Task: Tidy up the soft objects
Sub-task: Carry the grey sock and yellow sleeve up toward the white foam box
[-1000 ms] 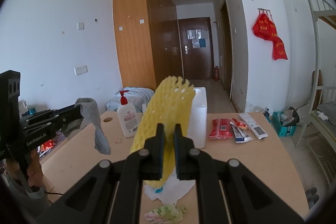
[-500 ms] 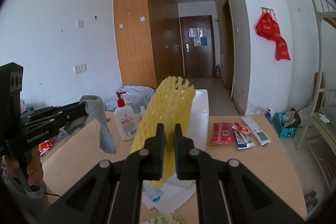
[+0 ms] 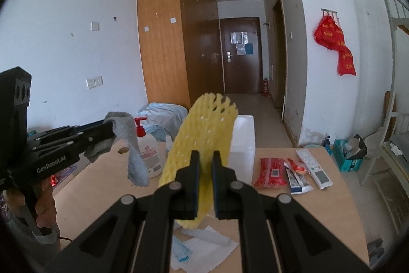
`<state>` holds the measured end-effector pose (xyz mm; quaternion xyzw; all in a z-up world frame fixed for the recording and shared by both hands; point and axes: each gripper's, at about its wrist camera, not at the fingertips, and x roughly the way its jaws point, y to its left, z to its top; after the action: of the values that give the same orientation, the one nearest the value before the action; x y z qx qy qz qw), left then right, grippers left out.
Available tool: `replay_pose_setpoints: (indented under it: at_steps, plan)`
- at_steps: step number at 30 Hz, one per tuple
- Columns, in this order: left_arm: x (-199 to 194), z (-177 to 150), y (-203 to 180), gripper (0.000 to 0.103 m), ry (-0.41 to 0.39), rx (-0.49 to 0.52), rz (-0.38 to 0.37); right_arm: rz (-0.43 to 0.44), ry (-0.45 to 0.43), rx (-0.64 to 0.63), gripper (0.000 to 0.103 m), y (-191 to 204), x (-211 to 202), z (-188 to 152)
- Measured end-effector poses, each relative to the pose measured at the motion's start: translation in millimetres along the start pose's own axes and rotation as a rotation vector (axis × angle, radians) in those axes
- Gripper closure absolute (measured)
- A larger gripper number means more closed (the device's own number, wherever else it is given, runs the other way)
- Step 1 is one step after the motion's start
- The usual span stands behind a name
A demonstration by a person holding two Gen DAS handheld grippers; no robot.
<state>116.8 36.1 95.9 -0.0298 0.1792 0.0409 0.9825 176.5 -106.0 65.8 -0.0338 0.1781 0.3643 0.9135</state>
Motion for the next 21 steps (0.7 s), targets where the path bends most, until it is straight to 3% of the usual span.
replay_pose_setpoints:
  at_steps: [21]
  plan:
    - [75.7,46.7,20.4,0.088,-0.014,-0.048,-0.016,-0.010,0.010,-0.023,0.092,-7.8,62.3,43.4]
